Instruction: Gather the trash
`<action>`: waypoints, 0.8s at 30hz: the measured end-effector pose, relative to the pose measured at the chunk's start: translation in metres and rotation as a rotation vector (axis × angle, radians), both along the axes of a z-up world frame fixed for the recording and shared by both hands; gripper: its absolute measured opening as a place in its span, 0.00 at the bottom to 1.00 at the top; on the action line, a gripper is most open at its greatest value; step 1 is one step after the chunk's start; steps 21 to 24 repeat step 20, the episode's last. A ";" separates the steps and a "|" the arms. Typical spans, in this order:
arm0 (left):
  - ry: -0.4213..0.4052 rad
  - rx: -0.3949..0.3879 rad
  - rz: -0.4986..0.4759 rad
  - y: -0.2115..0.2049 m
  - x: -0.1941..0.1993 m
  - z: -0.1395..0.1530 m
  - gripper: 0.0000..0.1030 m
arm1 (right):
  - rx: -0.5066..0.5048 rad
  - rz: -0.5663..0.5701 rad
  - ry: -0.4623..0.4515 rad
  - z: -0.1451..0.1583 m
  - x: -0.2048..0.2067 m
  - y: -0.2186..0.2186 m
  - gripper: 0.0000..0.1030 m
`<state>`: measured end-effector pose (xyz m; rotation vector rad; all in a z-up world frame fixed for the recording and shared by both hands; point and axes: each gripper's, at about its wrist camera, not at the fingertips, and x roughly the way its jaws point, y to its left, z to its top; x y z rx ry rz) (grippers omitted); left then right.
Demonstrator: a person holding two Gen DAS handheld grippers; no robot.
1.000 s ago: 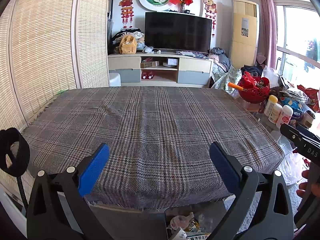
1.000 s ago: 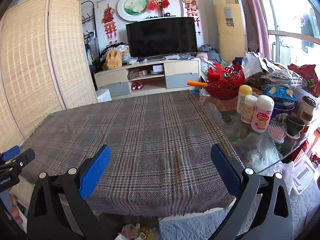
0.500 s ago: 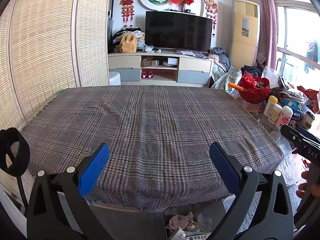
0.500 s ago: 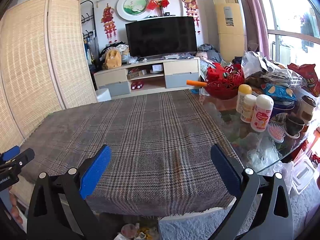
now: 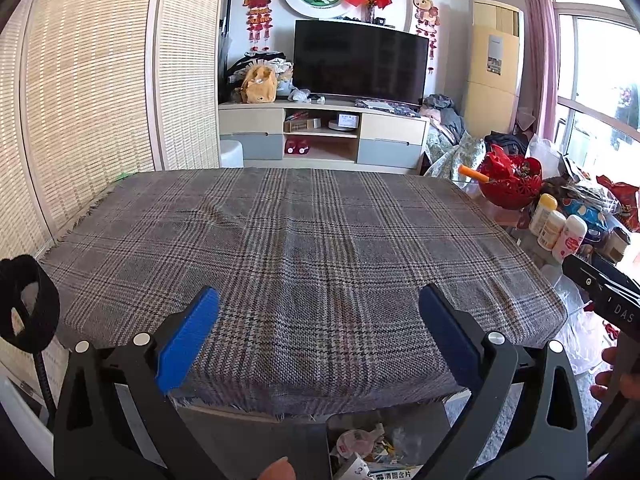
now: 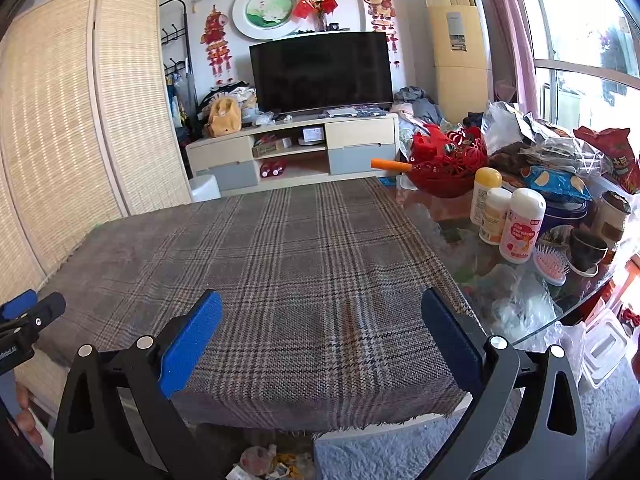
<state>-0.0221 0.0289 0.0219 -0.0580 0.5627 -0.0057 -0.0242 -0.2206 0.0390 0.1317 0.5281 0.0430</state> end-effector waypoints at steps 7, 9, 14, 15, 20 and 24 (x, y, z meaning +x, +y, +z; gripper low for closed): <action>-0.015 0.016 0.021 0.001 -0.001 0.000 0.92 | 0.001 0.002 0.008 -0.001 0.001 0.000 0.97; -0.025 0.017 0.015 0.000 -0.003 0.001 0.92 | -0.001 0.003 0.010 -0.001 0.002 0.001 0.97; -0.030 0.026 0.001 -0.001 -0.002 0.002 0.92 | -0.002 0.003 0.011 -0.001 0.001 0.001 0.97; -0.029 0.036 0.002 -0.002 -0.001 0.002 0.92 | -0.002 0.003 0.012 -0.001 0.002 0.001 0.97; -0.023 0.067 -0.007 -0.006 0.000 0.002 0.92 | -0.003 0.003 0.012 -0.001 0.002 0.001 0.97; -0.023 0.067 -0.007 -0.006 0.000 0.002 0.92 | -0.003 0.003 0.012 -0.001 0.002 0.001 0.97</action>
